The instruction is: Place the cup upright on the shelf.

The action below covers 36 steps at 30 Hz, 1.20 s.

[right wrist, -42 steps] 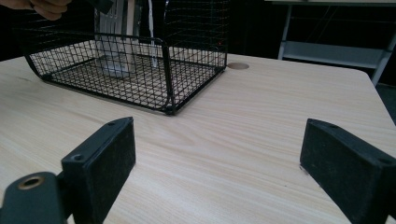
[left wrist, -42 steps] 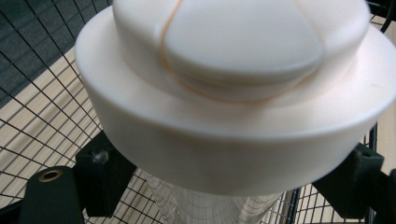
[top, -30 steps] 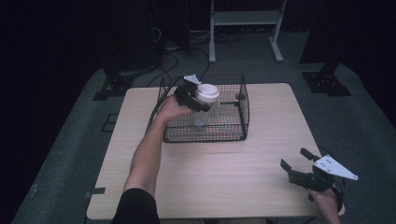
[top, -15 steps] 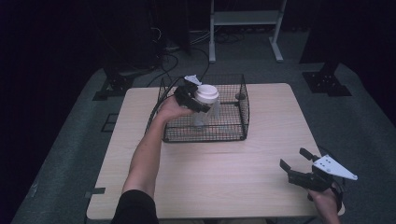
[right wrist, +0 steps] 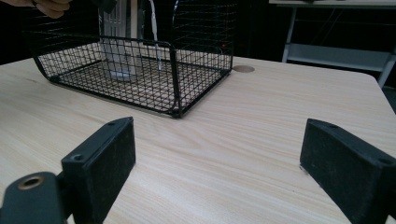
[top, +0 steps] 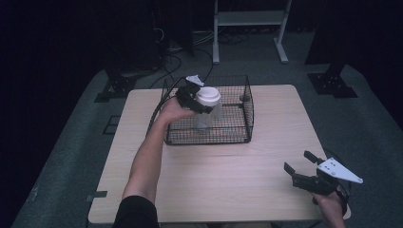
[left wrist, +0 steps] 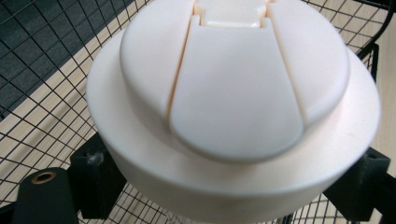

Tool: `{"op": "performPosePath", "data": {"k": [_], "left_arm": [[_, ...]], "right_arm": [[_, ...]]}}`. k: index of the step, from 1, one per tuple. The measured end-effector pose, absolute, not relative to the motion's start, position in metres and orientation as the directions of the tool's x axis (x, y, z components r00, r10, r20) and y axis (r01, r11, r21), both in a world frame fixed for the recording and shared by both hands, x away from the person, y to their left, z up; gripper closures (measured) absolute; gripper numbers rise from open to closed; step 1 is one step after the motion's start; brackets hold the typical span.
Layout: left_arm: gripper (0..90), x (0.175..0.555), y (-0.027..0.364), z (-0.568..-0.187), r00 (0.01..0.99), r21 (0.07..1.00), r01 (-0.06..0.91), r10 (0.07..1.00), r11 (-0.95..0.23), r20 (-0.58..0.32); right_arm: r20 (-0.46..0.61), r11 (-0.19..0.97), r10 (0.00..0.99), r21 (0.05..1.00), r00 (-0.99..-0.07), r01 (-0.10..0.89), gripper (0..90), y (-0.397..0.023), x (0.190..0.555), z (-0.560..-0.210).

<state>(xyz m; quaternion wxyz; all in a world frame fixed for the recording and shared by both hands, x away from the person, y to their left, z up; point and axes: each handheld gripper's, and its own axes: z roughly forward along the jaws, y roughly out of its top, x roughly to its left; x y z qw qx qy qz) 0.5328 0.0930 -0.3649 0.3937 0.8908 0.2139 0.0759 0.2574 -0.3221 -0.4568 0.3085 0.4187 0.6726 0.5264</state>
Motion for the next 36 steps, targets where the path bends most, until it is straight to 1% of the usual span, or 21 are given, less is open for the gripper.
{"op": "performPosePath", "data": {"k": [21,36], "left_arm": [[3.9,0.528,0.099,-0.354,0.883,0.755,0.329,0.469,-0.567,-0.032],[3.4,0.521,0.103,-0.342,0.877,0.774,0.311,0.480,-0.552,-0.010]], "right_arm": [[0.020,0.109,0.880,0.964,-0.475,0.243,9.7,-0.317,0.259,-0.458],[0.017,0.116,0.875,0.963,-0.483,0.244,9.6,-0.314,0.260,-0.459]]}}
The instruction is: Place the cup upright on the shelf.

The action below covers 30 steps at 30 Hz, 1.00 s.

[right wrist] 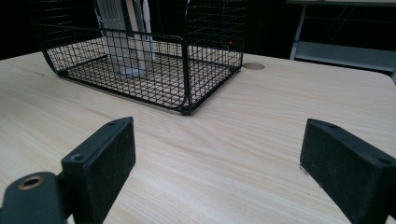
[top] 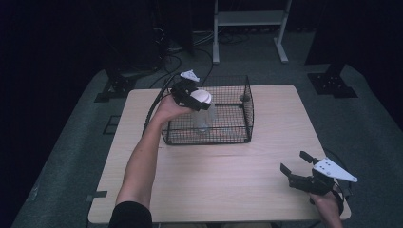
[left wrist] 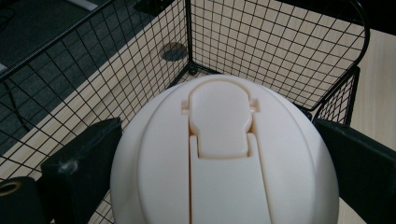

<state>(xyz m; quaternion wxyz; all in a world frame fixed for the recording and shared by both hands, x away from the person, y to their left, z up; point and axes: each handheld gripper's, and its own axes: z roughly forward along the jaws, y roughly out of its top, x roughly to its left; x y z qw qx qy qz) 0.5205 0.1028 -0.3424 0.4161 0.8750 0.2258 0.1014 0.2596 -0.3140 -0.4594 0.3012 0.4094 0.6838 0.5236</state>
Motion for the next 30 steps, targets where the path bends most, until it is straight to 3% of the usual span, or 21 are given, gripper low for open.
{"op": "performPosePath", "data": {"k": [30], "left_arm": [[2.4,0.485,0.129,-0.306,0.875,0.836,0.233,0.482,-0.497,0.043]], "right_arm": [[-0.001,0.141,0.870,0.959,-0.493,0.247,9.6,-0.307,0.259,-0.461]]}}
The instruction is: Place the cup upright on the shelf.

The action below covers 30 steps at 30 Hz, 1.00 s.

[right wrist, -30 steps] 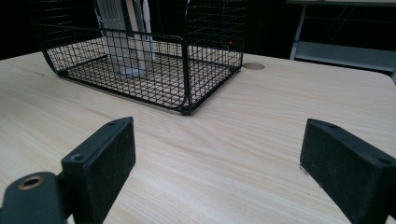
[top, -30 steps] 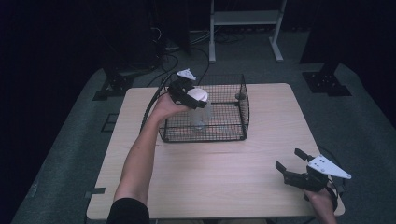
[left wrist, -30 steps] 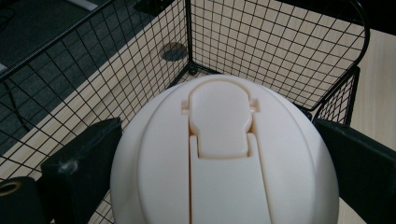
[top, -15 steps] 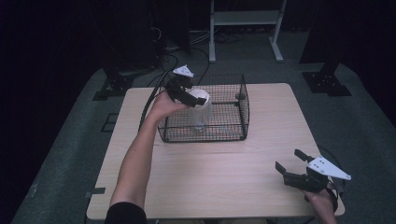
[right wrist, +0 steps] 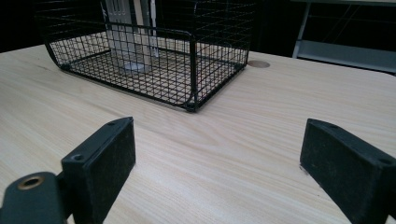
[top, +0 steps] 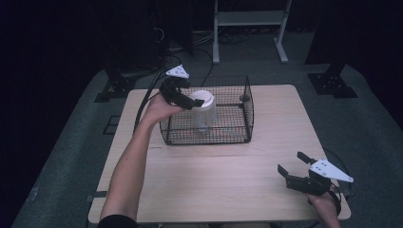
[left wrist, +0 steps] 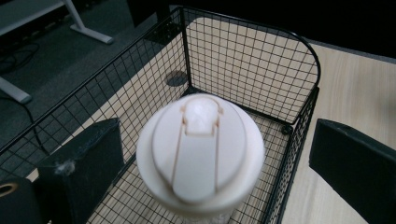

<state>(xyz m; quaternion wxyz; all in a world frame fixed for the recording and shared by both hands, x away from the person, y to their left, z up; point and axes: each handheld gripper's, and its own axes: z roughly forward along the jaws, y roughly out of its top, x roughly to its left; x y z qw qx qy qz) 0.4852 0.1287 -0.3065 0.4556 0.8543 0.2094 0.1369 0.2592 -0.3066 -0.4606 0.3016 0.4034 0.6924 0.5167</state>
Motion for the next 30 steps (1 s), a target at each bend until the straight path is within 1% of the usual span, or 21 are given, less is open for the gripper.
{"op": "performPosePath", "data": {"k": [12,18,24,30], "left_arm": [[2.3,0.467,0.143,-0.300,0.873,0.832,0.227,0.485,-0.505,0.056],[2.3,0.458,0.142,-0.298,0.880,0.824,0.214,0.470,-0.524,0.070],[2.3,0.449,0.140,-0.298,0.888,0.821,0.212,0.455,-0.530,0.065],[2.3,0.440,0.141,-0.296,0.894,0.828,0.189,0.442,-0.527,0.077]], "right_arm": [[-0.009,0.147,0.873,0.958,-0.487,0.245,9.6,-0.306,0.259,-0.460],[-0.012,0.148,0.876,0.958,-0.482,0.245,9.6,-0.309,0.258,-0.460],[-0.011,0.142,0.879,0.960,-0.476,0.240,9.7,-0.311,0.257,-0.457],[-0.015,0.144,0.880,0.961,-0.474,0.236,9.6,-0.312,0.256,-0.456]]}}
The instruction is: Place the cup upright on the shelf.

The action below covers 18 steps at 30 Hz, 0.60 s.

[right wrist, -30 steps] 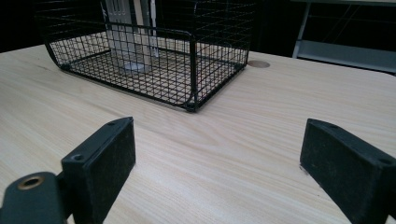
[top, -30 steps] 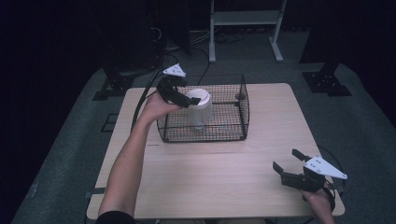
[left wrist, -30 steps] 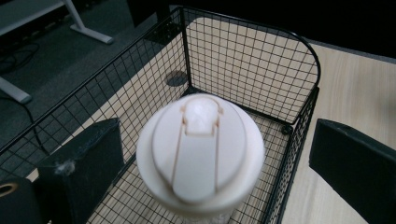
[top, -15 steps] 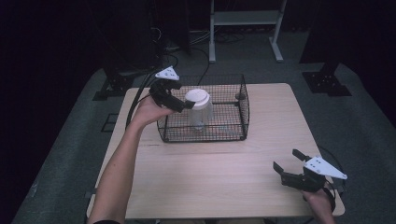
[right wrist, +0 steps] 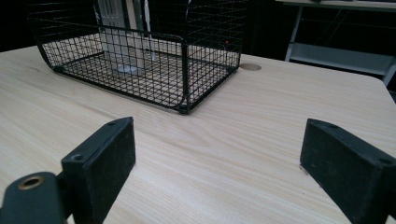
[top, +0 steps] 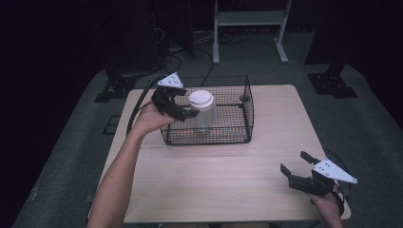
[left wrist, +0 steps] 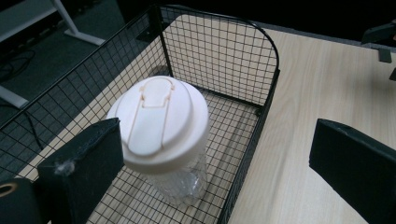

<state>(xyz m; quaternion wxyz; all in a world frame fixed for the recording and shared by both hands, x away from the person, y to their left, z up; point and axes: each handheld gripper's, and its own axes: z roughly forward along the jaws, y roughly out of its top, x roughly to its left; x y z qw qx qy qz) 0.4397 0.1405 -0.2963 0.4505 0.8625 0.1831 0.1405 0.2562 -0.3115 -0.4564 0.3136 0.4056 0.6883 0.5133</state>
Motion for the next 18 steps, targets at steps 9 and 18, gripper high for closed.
{"op": "performPosePath", "data": {"k": [9,18], "left_arm": [[2.3,0.427,0.152,-0.300,0.890,0.836,0.185,0.449,-0.516,0.080],[2.4,0.413,0.157,-0.303,0.895,0.836,0.174,0.438,-0.520,0.087]], "right_arm": [[-0.021,0.153,0.878,0.959,-0.479,0.239,9.6,-0.309,0.257,-0.457],[-0.027,0.161,0.876,0.958,-0.482,0.238,9.6,-0.306,0.257,-0.457]]}}
